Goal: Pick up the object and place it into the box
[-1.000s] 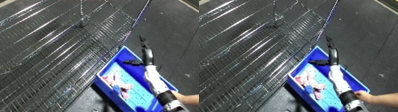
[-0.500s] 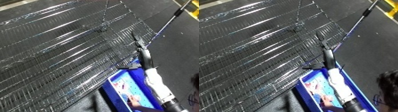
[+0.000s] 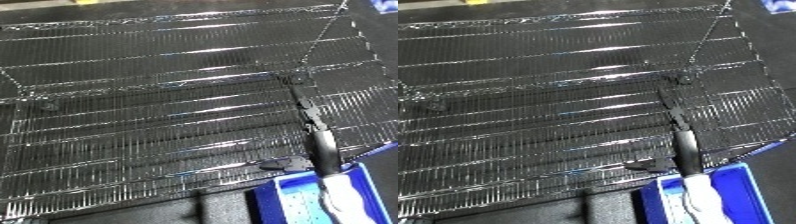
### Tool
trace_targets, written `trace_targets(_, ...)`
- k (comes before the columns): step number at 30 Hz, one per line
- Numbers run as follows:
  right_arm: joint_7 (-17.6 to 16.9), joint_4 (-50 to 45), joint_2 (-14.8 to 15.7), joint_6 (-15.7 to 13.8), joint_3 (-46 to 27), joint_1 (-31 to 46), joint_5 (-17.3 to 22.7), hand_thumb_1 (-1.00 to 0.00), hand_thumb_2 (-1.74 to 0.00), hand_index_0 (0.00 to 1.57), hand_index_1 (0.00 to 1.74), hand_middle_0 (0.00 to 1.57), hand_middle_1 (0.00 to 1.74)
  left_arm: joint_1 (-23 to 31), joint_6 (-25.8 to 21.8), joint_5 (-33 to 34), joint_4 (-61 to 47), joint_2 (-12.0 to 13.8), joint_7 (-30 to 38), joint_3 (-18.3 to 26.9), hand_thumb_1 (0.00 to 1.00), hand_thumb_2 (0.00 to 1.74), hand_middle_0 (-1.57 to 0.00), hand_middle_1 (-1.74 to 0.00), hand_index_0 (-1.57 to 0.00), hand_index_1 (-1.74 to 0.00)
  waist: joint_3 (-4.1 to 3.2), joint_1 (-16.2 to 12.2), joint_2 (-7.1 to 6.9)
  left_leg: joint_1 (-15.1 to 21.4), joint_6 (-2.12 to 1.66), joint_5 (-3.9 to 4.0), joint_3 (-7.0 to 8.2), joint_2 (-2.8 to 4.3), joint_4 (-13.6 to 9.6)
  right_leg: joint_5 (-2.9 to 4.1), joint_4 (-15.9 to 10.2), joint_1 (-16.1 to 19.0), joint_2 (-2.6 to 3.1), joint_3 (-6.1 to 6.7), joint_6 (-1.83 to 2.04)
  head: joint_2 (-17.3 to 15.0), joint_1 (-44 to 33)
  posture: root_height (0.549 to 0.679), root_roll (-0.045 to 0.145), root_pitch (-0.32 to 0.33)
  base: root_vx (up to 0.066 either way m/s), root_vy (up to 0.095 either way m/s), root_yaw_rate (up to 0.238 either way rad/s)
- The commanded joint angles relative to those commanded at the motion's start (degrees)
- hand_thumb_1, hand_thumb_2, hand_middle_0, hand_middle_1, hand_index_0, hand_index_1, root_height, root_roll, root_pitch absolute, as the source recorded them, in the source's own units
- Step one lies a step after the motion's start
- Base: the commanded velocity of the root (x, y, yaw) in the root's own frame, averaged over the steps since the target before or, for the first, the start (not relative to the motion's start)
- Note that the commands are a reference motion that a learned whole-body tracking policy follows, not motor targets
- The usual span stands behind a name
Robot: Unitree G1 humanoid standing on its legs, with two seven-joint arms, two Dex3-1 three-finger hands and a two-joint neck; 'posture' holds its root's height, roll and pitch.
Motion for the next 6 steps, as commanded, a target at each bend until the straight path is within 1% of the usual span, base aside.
trace_targets(4,0.3,0.1,0.2,0.1,1.5,-0.8,0.2,0.00,0.00,0.00,0.00,0.00,0.00,-0.4,-0.2,0.3,-0.5,0.1,0.3,0.3,1.00,1.74,-1.57,-1.74,-1.57,-1.74,0.28,0.8,-0.20,-0.1,0.22,-0.12,-0.77,-0.40,0.1,-0.18,0.4,-0.2,0.04,0.17,-0.02,0.6,-3.0,0.640,0.036,-0.166,0.023,0.012,0.042)
trace_targets(6,0.5,0.2,0.1,0.1,1.9,-1.0,0.2,0.00,0.00,0.00,0.00,0.00,0.00,-0.5,-0.2,0.3,-0.6,0.1,0.3,0.4,1.00,1.74,-1.57,-1.74,-1.57,-1.74,0.40,1.2,-0.32,-0.2,0.30,-0.08,-1.07,-0.54,0.2,-0.25,0.6,-0.4,0.03,0.13,0.00,0.7,-3.8,0.639,0.036,-0.165,0.016,0.008,0.059)
